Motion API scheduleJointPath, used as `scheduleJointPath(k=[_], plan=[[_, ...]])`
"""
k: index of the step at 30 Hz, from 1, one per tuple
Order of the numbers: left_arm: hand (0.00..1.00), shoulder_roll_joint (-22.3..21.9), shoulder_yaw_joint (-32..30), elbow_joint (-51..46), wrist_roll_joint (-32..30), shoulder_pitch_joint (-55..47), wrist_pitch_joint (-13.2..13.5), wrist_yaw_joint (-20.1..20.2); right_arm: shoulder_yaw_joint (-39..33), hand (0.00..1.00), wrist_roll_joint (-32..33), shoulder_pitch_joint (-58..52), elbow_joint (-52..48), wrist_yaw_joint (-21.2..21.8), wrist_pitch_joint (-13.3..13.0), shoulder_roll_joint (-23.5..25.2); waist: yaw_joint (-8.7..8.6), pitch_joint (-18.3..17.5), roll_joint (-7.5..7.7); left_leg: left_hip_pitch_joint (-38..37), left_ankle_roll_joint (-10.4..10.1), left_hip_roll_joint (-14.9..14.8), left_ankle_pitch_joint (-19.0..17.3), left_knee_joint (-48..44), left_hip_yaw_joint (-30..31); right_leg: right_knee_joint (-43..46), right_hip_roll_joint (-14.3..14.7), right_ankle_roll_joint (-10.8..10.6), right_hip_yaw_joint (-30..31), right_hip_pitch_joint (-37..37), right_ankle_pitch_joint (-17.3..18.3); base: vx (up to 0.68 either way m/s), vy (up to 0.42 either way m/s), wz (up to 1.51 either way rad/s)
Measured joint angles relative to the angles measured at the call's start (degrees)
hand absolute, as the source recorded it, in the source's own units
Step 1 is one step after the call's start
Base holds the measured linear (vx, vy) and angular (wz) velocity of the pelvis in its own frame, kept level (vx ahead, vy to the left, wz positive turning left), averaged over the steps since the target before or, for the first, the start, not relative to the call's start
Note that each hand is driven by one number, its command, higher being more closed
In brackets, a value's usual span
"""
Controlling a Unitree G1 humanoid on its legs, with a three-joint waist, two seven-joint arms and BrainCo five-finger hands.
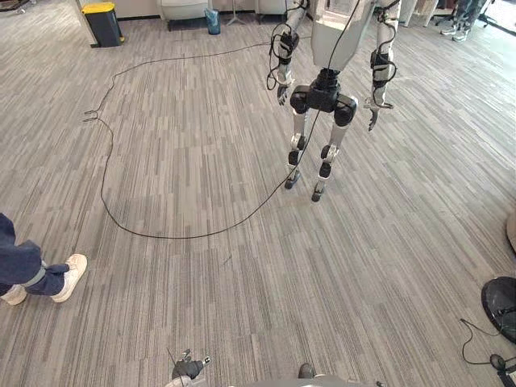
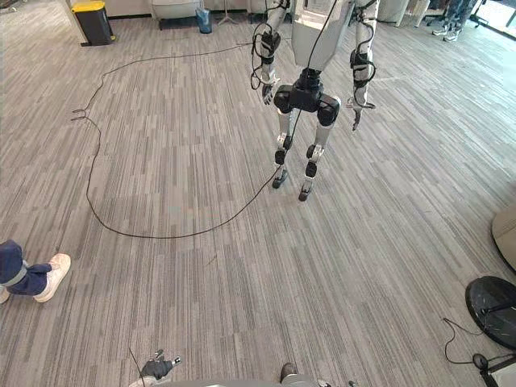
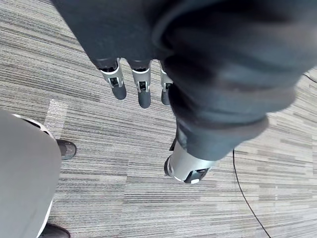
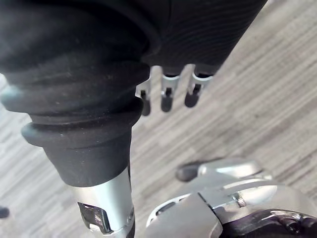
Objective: Organize washtable
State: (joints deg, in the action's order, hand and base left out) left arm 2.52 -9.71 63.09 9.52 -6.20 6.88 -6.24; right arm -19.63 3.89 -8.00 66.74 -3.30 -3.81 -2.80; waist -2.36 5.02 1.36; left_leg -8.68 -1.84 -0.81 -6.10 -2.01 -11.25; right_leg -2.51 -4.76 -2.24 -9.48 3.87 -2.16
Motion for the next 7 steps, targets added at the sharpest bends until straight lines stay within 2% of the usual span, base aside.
scheduleJointPath(k=[5,7], plan=[[0.00,0.1,0.1,0.0,0.0,0.0,0.0,0.0,1.7,0.00,0.0,0.0,0.0,0.8,-0.1,-0.2,0.02,-0.1,0.38,0.2,0.0,-0.1,0.0,0.5,-0.4,-0.9,0.2,-0.2,0.6,-0.3,-0.2,-0.10,-0.025,-0.06],[0.00,0.1,0.6,-0.1,0.0,0.0,0.0,0.0,2.5,0.00,0.0,0.0,-0.1,0.9,-0.1,-0.4,0.05,-0.1,0.34,0.1,0.0,-0.5,0.0,1.8,-0.7,-1.5,1.0,0.3,1.1,-0.8,-0.9,-0.09,-0.049,-0.10]])
